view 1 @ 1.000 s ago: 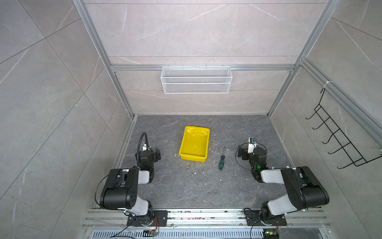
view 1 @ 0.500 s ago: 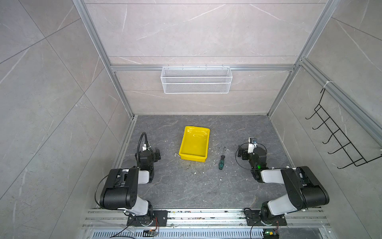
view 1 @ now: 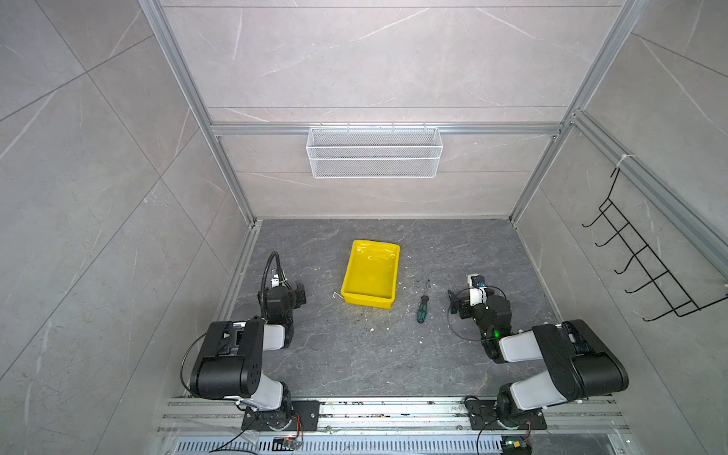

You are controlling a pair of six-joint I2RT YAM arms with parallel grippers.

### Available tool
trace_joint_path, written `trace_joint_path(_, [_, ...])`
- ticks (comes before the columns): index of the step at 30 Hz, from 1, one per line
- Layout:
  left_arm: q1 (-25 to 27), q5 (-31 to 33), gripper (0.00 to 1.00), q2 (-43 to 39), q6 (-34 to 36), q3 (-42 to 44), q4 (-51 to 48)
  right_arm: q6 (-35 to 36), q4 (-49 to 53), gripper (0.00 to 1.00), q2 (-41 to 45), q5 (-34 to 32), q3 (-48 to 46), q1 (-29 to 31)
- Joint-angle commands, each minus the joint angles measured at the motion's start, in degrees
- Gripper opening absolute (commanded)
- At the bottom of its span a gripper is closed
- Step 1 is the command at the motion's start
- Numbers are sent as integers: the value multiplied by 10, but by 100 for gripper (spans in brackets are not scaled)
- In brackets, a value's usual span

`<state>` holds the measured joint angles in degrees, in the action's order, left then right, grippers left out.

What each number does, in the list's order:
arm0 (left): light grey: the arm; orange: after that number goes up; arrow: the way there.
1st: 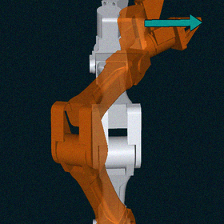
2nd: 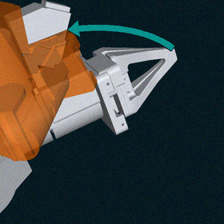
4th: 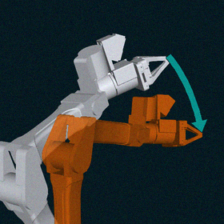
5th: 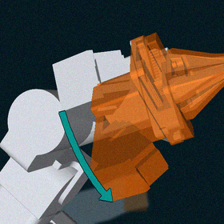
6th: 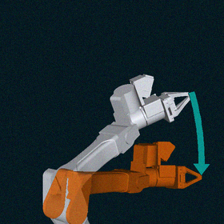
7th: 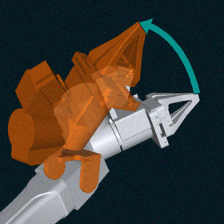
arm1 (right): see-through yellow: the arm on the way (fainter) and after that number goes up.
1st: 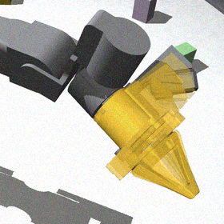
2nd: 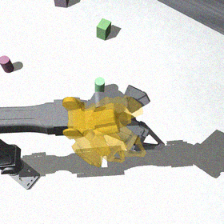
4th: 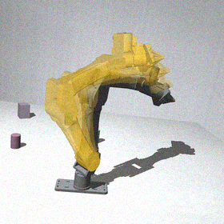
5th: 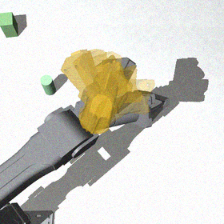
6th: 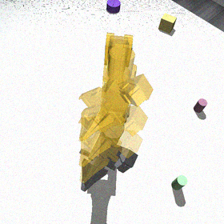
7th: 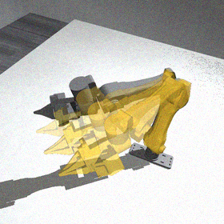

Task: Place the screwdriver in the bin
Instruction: 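Raise the right gripper and move it over the green-handled screwdriver while the left arm lifts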

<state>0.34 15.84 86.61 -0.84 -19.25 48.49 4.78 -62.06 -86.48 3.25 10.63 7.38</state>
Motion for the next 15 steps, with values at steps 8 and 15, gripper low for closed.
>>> trace_joint_path(8, [1, -109, 100, -16, 41, 33, 77, -22, 280, 99, 256, 5, 72, 0])
trace_joint_path(15, [1, -137, 100, -101, 52, 16, -23, -106, 520, 99, 343, 47, 214, -1])
